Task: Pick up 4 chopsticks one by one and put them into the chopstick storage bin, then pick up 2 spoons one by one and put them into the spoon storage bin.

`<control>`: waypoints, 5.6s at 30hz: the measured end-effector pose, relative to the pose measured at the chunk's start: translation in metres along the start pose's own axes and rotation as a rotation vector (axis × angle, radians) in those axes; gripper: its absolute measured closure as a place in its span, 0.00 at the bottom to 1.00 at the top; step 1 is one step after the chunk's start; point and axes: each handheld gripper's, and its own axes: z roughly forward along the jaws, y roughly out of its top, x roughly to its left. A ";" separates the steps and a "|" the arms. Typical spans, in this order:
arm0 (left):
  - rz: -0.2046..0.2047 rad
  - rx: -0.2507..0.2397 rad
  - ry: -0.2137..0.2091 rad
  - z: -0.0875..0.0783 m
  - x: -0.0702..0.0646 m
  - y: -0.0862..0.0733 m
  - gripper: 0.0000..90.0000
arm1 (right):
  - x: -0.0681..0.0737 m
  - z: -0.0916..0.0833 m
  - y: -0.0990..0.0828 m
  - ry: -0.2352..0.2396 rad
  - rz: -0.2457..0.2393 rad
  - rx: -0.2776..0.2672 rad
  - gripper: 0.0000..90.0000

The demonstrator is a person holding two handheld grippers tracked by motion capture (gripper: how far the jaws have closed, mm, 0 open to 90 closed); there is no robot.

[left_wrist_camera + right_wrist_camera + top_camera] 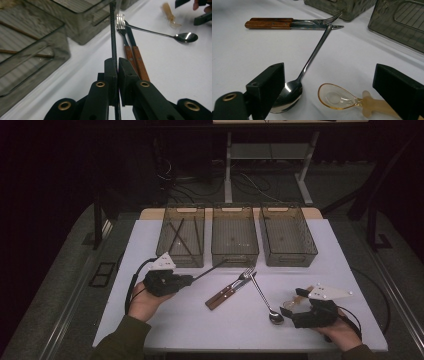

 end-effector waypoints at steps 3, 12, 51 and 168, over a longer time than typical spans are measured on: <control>-0.017 -0.013 0.015 -0.006 0.006 -0.002 0.96 | 0.000 0.000 0.000 -0.001 -0.001 0.001 0.12; -0.039 -0.021 0.059 -0.013 0.021 -0.001 0.96 | 0.000 0.001 0.000 -0.004 0.002 0.002 0.12; -0.206 -0.029 0.291 0.026 0.112 0.071 0.96 | -0.002 0.000 -0.001 -0.005 0.016 -0.001 0.12; 0.017 0.004 -0.001 0.030 -0.031 -0.047 0.01 | 0.007 0.028 0.036 0.013 0.067 0.198 0.97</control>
